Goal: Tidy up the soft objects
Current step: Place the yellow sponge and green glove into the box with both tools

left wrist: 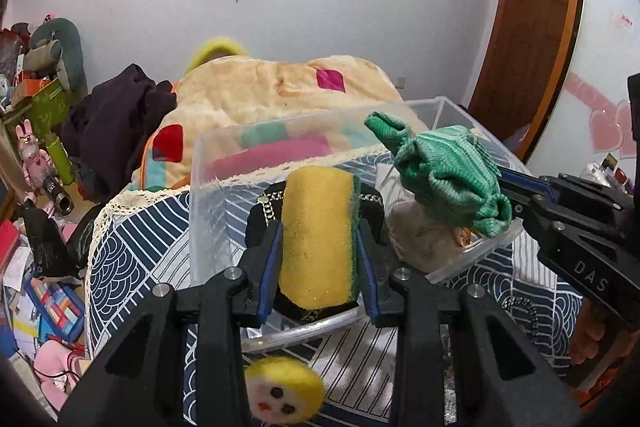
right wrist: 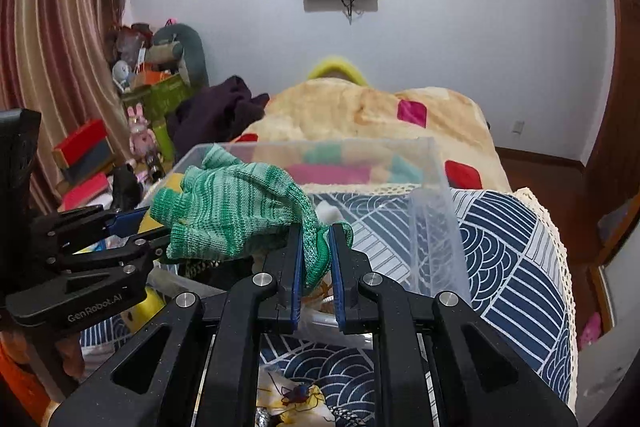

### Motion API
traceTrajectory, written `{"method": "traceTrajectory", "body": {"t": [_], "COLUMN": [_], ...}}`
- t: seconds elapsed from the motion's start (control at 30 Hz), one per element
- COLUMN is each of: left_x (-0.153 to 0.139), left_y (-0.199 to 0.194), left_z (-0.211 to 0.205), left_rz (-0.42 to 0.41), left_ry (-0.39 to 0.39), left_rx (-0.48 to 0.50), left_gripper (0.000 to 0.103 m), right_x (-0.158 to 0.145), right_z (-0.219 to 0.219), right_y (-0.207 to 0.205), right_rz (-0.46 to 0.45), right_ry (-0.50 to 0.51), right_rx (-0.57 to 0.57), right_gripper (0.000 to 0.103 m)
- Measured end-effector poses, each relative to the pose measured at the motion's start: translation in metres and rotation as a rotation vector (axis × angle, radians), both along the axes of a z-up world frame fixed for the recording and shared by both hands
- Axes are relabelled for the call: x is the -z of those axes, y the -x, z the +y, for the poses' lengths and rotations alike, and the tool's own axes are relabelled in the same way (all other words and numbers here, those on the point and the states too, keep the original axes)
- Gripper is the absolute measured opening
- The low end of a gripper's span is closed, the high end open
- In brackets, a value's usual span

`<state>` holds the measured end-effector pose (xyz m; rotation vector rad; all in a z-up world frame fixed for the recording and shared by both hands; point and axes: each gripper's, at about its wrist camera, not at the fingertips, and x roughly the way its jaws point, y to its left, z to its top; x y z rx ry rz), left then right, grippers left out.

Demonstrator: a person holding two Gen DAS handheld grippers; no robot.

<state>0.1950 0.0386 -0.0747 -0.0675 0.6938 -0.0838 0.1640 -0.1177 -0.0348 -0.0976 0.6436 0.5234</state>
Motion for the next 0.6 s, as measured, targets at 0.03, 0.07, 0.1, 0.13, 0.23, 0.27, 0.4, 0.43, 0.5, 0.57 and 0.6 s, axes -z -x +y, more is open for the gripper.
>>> {"method": "traceTrajectory", "body": {"t": [0.03, 0.07, 0.1, 0.13, 0.23, 0.27, 0.4, 0.43, 0.5, 0.57, 0.6], "left_x": [0.0, 0.001, 0.0, 0.0, -0.004, -0.006, -0.016, -0.019, -0.027, -0.035, -0.038], "left_y": [0.0, 0.001, 0.003, 0.004, 0.011, 0.013, 0.027, 0.031, 0.041, 0.051, 0.055], "left_z": [0.0, -0.001, -0.001, -0.001, 0.001, 0.001, 0.004, 0.005, 0.007, 0.01, 0.011], "left_rz": [0.004, 0.008, 0.011, 0.011, 0.001, -0.005, -0.032, -0.039, -0.062, -0.084, -0.094], "left_ry": [-0.001, -0.002, -0.002, 0.002, 0.004, 0.002, -0.005, -0.006, -0.005, -0.004, -0.006], "left_rx": [0.003, 0.005, 0.004, 0.001, -0.007, -0.009, -0.024, -0.027, -0.034, -0.04, -0.042], "left_gripper": [0.036, 0.04, 0.042, 0.045, 0.055, 0.058, 0.067, 0.069, 0.072, 0.08, 0.081], "right_x": [0.0, -0.001, -0.002, -0.002, -0.003, -0.004, -0.011, -0.014, -0.021, -0.027, -0.03], "right_z": [-0.001, -0.001, -0.002, -0.002, -0.004, -0.006, -0.014, -0.017, -0.025, -0.032, -0.035], "right_y": [0.0, 0.0, 0.001, 0.0, 0.002, 0.004, 0.013, 0.015, 0.021, 0.025, 0.028], "right_rz": [0.001, -0.002, -0.002, 0.002, 0.007, -0.003, -0.035, -0.039, -0.052, -0.067, -0.074], "right_ry": [0.003, 0.004, 0.006, 0.007, 0.002, 0.0, -0.002, -0.012, -0.035, -0.05, -0.057], "right_rx": [-0.001, 0.001, 0.003, 0.004, 0.001, 0.003, 0.007, 0.008, 0.01, 0.015, 0.016], "right_gripper": [0.012, 0.013, 0.017, 0.023, 0.045, 0.048, 0.059, 0.061, 0.065, 0.068, 0.07]}}
